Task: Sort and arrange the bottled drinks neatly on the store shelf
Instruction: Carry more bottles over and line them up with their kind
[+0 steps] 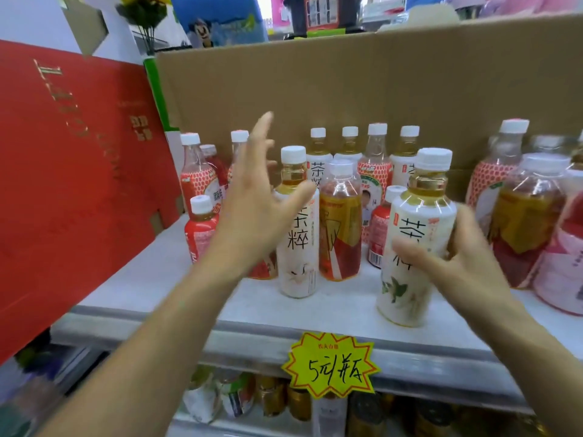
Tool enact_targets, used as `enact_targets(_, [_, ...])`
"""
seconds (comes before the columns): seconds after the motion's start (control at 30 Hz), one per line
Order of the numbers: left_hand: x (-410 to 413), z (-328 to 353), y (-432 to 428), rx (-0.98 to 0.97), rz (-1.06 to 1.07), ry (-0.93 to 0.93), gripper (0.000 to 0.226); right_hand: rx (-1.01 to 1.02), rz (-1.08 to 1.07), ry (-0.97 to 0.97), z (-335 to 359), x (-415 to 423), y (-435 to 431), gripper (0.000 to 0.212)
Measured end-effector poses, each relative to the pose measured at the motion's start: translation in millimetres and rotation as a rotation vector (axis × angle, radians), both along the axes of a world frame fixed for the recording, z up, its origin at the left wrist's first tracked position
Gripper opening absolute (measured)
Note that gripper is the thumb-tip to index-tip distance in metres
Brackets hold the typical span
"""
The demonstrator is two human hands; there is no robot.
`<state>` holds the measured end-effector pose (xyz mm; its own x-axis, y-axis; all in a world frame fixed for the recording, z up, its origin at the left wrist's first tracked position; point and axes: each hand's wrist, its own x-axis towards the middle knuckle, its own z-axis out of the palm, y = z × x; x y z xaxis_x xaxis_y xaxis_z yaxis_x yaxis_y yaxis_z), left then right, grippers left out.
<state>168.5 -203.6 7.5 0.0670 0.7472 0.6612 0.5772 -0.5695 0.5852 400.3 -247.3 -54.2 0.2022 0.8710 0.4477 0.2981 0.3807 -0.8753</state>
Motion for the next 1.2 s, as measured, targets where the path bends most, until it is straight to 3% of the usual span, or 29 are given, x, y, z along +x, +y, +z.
enact_targets(0.1, [-11, 50, 15, -0.122, 0.019, 0.443, 0.062, 0.123, -0.006, -0.134, 37, 9, 0, 0.055])
enact_targets(0.17, [-13, 68, 25, -0.212, -0.015, 0.548, 0.046, 0.167, -0.024, -0.252, 60, 14, -1, 0.045])
enact_targets(0.23, [-12, 74, 38, -0.215, -0.033, 0.582, 0.041, 0.142, -0.022, -0.357, 76, 18, -1, 0.050])
enact_targets(0.37, [-3, 69, 68, -0.183, -0.002, 0.599, 0.042, 0.082, 0.006, -0.493, 89, 23, 3, 0.034])
enact_targets(0.57, [14, 67, 116, -0.180, 0.041, 0.619, 0.046, 0.100, 0.086, -0.463, 92, 29, 14, 0.012])
enact_targets(0.73, [24, 66, 133, -0.221, 0.019, 0.596, 0.049, 0.107, 0.148, -0.495, 97, 19, 13, 0.015])
enact_targets(0.83, [17, 68, 127, -0.239, 0.009, 0.603, 0.051, 0.108, 0.228, -0.514, 101, -1, 16, 0.034])
enact_targets(1.0, [-22, 56, 95, -0.146, -0.022, 0.325, 0.041, 0.166, 0.281, -0.663, 106, -51, 44, 0.017])
enact_targets(1.1, [-46, 35, 82, -0.147, -0.039, 0.183, 0.039, 0.184, 0.300, -0.751, 113, -82, 63, 0.020])
enact_targets(1.2, [-57, 20, 75, -0.210, -0.053, 0.153, 0.039, 0.175, 0.258, -0.822, 118, -100, 86, 0.027])
